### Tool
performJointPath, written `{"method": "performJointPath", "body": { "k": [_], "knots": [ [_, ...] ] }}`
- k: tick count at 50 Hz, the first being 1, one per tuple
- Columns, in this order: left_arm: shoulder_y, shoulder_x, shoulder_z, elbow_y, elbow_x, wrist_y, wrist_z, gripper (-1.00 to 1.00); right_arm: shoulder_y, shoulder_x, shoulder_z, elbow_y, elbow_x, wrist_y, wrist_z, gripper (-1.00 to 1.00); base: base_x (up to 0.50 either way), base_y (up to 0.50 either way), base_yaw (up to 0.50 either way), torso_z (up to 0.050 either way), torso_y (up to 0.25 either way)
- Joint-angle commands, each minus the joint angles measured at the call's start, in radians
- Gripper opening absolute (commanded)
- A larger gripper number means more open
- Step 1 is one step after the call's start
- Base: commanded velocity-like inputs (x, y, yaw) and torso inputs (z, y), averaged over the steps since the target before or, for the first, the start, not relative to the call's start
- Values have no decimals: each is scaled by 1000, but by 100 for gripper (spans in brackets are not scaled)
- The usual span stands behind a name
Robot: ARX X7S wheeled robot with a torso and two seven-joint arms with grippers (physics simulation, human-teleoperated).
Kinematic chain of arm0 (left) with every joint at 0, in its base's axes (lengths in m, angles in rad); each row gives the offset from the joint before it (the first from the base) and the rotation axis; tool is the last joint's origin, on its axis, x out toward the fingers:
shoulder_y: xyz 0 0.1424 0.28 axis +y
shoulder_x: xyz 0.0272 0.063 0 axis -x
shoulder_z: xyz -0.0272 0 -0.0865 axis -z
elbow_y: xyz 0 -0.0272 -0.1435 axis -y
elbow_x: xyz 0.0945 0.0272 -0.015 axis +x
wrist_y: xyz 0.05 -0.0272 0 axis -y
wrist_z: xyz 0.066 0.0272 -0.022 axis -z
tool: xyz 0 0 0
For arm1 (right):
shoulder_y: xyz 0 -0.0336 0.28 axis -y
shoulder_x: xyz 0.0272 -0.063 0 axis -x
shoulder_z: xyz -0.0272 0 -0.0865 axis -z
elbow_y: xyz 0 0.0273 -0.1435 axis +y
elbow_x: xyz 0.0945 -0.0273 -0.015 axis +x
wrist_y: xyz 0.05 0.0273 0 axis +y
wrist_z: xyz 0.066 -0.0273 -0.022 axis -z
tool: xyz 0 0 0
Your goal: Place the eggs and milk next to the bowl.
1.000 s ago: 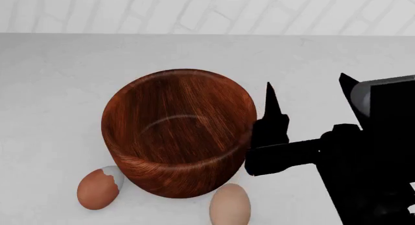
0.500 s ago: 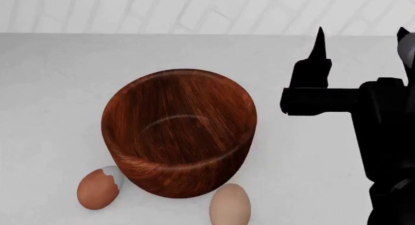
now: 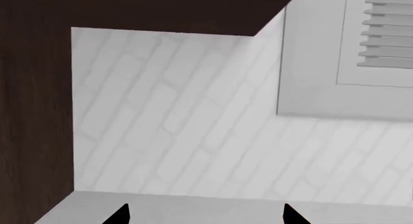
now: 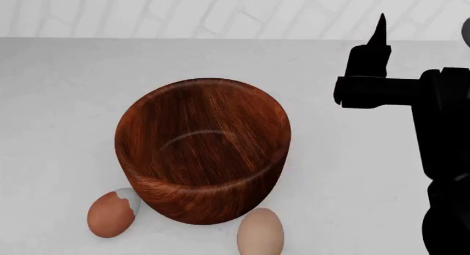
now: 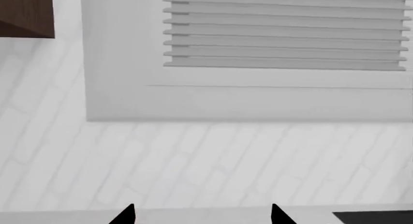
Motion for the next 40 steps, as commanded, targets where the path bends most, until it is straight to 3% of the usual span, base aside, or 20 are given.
{"method": "performJointPath", "body": {
  "k": [1, 26, 40],
  "knots": [
    [-50, 10, 38, -48, 7, -19, 5, 100, 26, -9, -19, 30, -24, -4, -8, 100, 0, 0, 0, 0, 0],
    [-47, 11, 33, -36, 4, -8, 0, 100, 20, -10, -11, -1, -4, 4, 22, 100, 0, 0, 0, 0, 0],
    [-55, 14, 47, -38, 10, -6, 6, 100, 13, -5, -11, -6, 5, 7, 20, 100, -460, -1, 0, 0, 0]
  ]
}}
